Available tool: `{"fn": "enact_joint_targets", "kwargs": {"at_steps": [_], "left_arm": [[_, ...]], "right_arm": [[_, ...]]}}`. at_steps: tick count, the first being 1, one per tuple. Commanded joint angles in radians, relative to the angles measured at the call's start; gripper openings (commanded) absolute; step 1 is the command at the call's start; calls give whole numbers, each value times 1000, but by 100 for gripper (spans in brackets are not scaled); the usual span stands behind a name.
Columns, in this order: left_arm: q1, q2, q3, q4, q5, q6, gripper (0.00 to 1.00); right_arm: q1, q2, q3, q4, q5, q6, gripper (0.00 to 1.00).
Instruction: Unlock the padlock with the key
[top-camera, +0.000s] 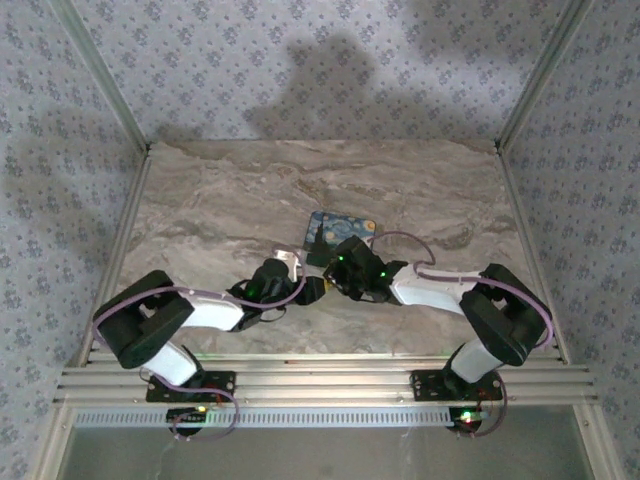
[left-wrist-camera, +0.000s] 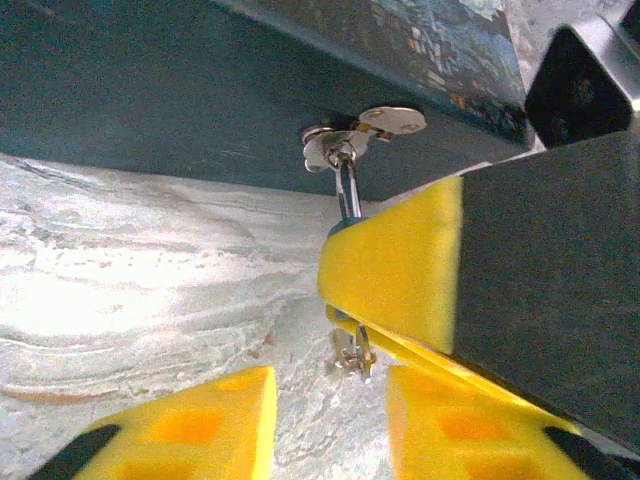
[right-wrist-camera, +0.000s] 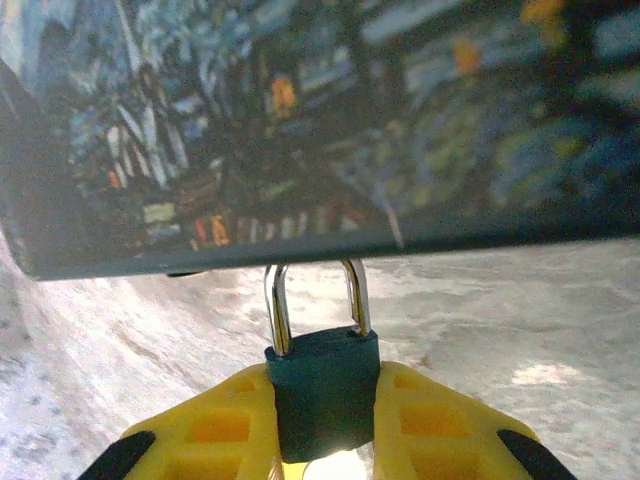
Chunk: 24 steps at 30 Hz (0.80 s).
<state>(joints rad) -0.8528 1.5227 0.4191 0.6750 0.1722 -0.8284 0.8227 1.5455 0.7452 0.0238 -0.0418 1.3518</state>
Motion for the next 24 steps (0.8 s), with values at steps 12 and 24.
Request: {"fn": "enact_joint_targets", "kwargs": {"at_steps": [12, 24], "left_arm": [[20, -231, 17, -254, -99, 109, 40], [101, -321, -9, -331, -94, 152, 41]], "right_arm": [[33, 109, 297, -578, -11, -458, 0], [91, 206, 553, -916, 182, -593, 0]]}}
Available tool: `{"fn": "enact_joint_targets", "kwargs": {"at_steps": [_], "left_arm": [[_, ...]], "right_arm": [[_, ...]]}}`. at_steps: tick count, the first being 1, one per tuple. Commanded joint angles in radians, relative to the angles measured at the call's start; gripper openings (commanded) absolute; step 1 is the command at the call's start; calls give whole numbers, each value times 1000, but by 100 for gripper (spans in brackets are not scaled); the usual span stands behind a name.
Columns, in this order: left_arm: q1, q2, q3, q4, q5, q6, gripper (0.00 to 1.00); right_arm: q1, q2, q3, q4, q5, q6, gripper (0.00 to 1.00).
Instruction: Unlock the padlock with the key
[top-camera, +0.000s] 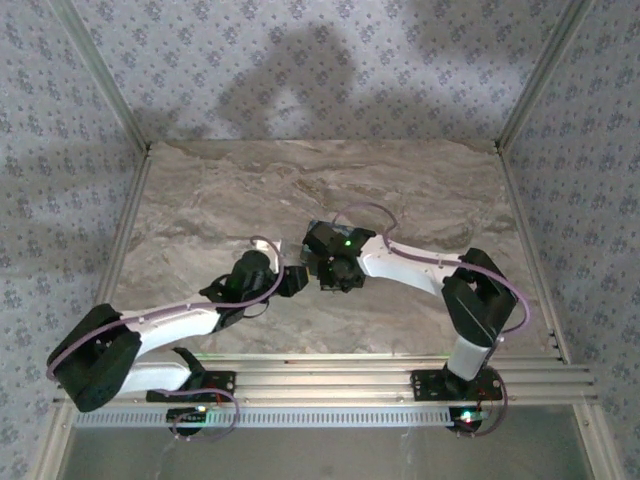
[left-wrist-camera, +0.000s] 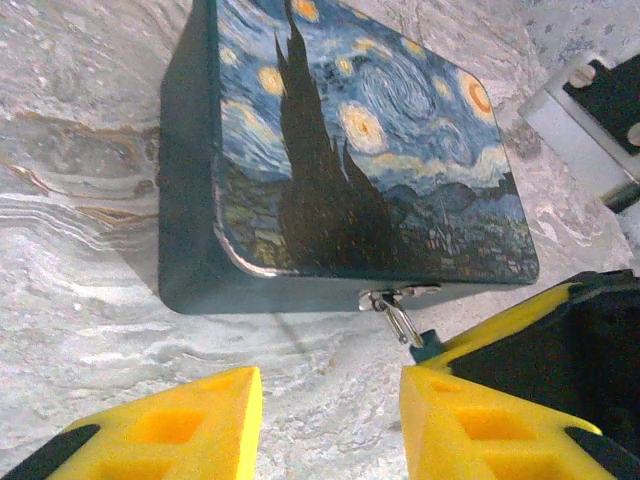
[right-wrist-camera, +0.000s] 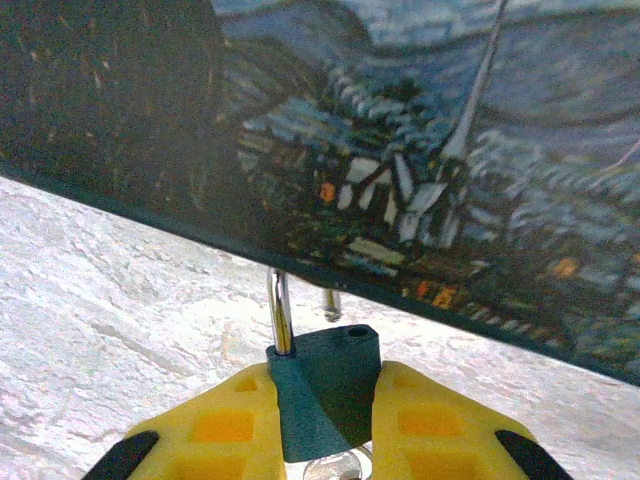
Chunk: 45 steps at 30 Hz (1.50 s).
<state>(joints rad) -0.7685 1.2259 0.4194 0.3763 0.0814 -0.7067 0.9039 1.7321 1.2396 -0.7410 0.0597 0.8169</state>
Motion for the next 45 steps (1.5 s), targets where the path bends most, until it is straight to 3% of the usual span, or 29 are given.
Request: {"fn": "enact_joint_targets", "kwargs": {"at_steps": [1, 9, 19, 30, 41, 45], "left_arm": [[22, -26, -10, -33, 1, 31, 41], [53, -20, -5, -38, 21, 44, 41], [60, 42, 36, -41, 51, 58, 41], [161, 203, 67, 63, 245, -44, 38], [240, 238, 75, 76, 292, -42, 36], [272, 227, 67, 66, 306, -34, 36]], "right_arm": [[13, 23, 74, -172, 93, -67, 0], [41, 51, 175, -312, 231, -110, 0], [84, 83, 214, -358, 360, -180, 0], [238, 135, 153, -237, 743, -554, 0], [304, 162, 59, -50, 957, -710, 0], [312, 183, -23, 93, 1003, -788, 0]]}}
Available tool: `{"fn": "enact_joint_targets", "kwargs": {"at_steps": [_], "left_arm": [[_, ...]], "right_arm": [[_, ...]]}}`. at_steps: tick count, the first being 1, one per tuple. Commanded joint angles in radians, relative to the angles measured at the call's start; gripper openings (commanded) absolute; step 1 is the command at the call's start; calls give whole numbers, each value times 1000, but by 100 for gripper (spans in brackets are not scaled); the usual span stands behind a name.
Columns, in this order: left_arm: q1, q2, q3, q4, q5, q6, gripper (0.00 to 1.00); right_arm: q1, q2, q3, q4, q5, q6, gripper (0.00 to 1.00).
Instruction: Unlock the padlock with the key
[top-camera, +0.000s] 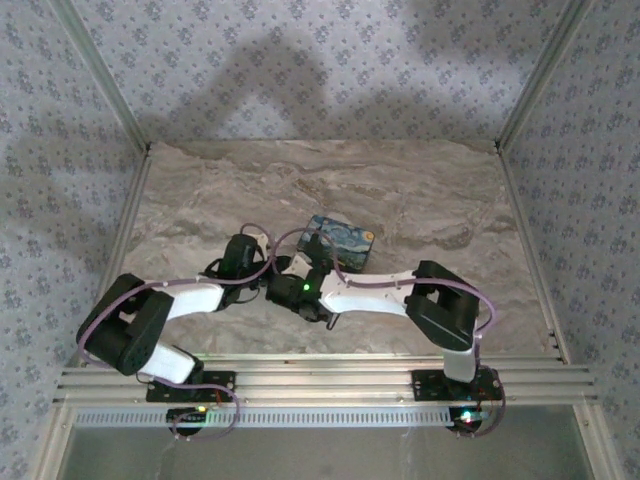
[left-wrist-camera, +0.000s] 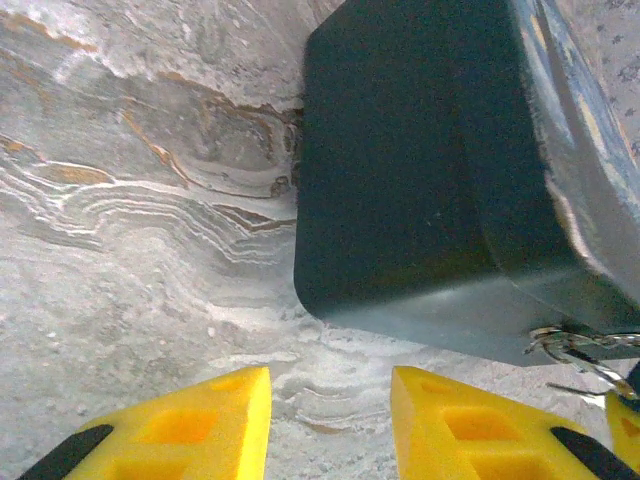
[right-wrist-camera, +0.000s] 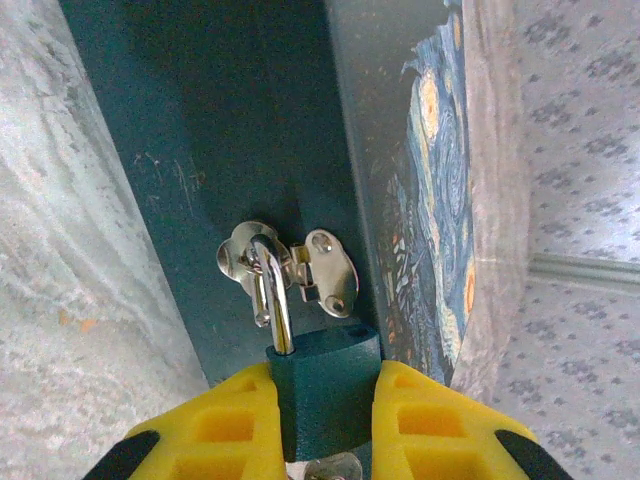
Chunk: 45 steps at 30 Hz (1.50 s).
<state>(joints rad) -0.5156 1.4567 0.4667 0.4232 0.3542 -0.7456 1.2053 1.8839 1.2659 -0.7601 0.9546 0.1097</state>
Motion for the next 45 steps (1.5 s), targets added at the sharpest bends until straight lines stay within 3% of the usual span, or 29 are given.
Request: {"fn": "enact_joint_targets", "kwargs": {"at_steps": [1, 6, 12, 23, 33, 45], "left_arm": [[27, -9, 18, 13, 38, 9, 36], [57, -38, 15, -34, 58, 37, 36], [86, -67, 3, -59, 65, 55, 36], [138, -85, -5, -83, 114, 72, 36], [158, -82, 28, -143, 125, 94, 36], [158, -58, 37, -147, 123, 88, 36]], "right_arm": [[11, 37, -64, 145, 114, -100, 0], [16, 98, -135, 285, 170, -188, 0], [14, 168, -103, 306, 194, -214, 0], [5, 144, -82, 352, 222, -316, 0], [-9, 141, 14, 335, 194, -419, 0], [-70, 121, 4, 314, 27, -485, 0]]}}
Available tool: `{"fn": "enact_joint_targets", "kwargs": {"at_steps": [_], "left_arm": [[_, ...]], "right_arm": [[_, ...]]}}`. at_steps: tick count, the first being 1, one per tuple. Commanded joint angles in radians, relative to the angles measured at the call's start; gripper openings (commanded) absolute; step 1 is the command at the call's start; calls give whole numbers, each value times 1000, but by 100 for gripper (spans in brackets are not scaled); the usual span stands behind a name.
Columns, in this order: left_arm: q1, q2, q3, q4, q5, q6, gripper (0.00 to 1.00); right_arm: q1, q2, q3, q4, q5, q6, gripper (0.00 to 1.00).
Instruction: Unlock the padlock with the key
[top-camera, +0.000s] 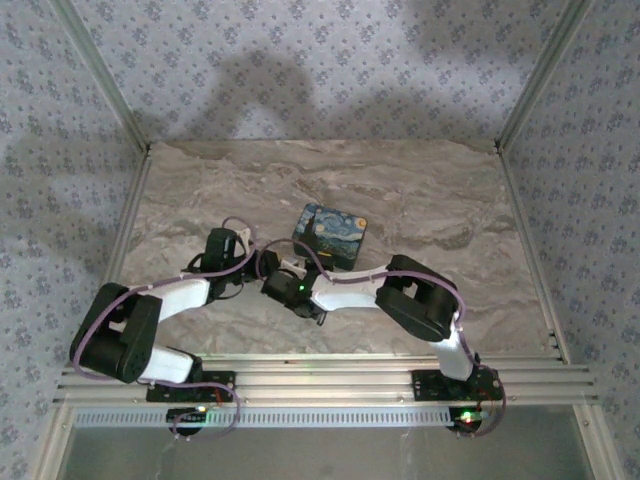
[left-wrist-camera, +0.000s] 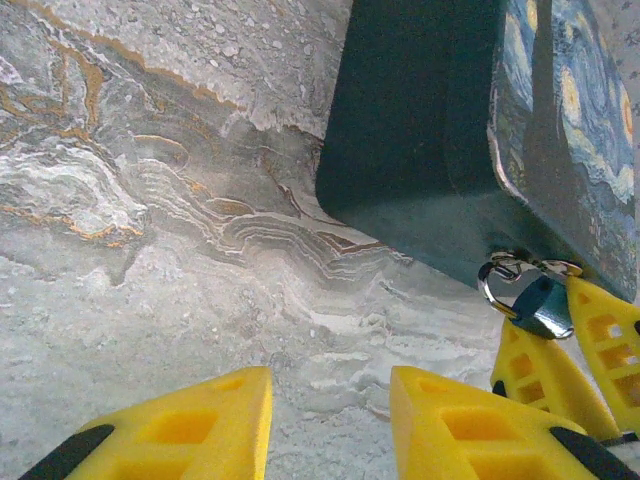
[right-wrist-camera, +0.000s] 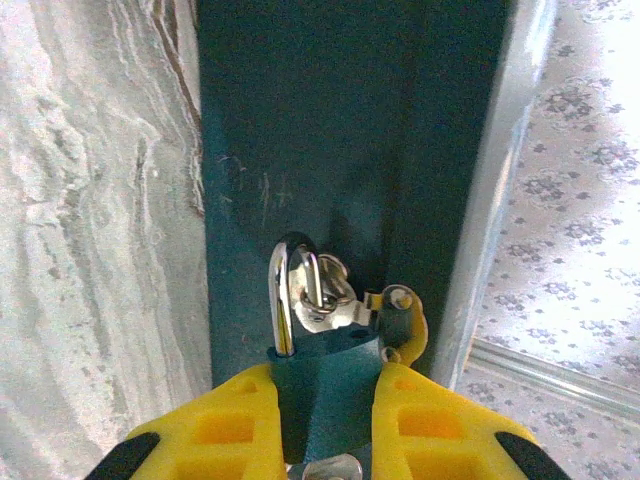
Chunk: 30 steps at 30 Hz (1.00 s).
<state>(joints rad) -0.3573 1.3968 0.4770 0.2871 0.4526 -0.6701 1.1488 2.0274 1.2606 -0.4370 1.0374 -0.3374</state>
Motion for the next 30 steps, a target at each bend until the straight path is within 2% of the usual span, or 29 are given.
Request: {"fn": "enact_joint_targets", "kwargs": {"at_steps": [1, 8, 13, 19, 26, 30], "left_arm": [[0, -2, 26, -12, 24, 12, 36], [0, -16, 37, -48, 25, 19, 36], [0, -56, 41, -87, -19, 22, 36], [0, -91, 64, -118, -95, 24, 36], [17, -82, 72, -92, -105, 22, 37], [30, -66, 67, -69, -91, 27, 37]], "right_arm": [[-16, -18, 4, -5, -59, -46, 0], [-32, -69, -43, -3, -81, -25, 0], [-74, -228, -138, 35, -278, 4, 0], [-117, -253, -131, 36, -409, -60, 0], [-141, -223, -97, 18, -397, -94, 0], [-144, -178, -91, 65, -340, -139, 0]]}}
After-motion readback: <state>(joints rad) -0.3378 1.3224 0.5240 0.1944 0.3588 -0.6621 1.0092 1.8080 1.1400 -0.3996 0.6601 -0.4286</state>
